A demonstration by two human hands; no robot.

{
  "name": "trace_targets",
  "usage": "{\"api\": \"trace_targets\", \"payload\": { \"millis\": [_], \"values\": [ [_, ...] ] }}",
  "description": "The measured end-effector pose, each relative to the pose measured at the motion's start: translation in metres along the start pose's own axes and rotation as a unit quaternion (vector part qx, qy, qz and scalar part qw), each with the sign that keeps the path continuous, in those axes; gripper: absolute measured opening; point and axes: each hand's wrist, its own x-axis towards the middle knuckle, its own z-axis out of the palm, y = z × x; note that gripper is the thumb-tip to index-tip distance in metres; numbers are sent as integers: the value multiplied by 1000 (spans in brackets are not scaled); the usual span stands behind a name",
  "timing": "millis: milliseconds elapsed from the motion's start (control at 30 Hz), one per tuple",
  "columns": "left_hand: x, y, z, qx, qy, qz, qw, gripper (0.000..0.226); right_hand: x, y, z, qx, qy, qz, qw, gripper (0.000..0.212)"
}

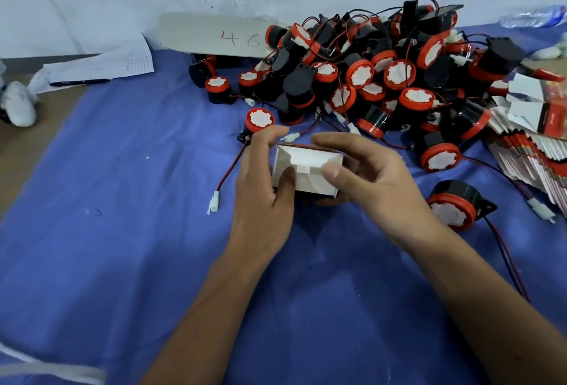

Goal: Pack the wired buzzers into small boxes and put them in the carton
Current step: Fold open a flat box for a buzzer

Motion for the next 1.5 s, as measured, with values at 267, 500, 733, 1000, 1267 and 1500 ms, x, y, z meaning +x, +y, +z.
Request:
{"api": "trace_targets", "payload": {
  "millis": [267, 500, 733, 1000, 1267, 1500],
  "values": [
    [-1, -5, 2, 22, -10, -33, 999, 44, -1, 3, 1, -306, 22, -130, 943, 48],
    [-5, 7, 8, -44, -20, 19, 999, 33, -2, 1, 13, -201, 168, -67, 963, 35],
    [-4, 4, 12, -5, -63, 62, 996, 17, -2, 4, 17, -192, 259, -41, 946, 47],
    [-3, 6, 14, -23, 26, -15, 999, 16, -2, 0, 16, -169, 104, -34, 980, 42],
    [1, 6, 7, -107, 42, -49, 992, 31, 2, 2, 10, -95, 26, -35, 995, 27],
    [-1, 5, 7, -84, 7, -33, 996, 39, 2, 6, 5, -108, 19, -22, 994, 38]
  ]
}}
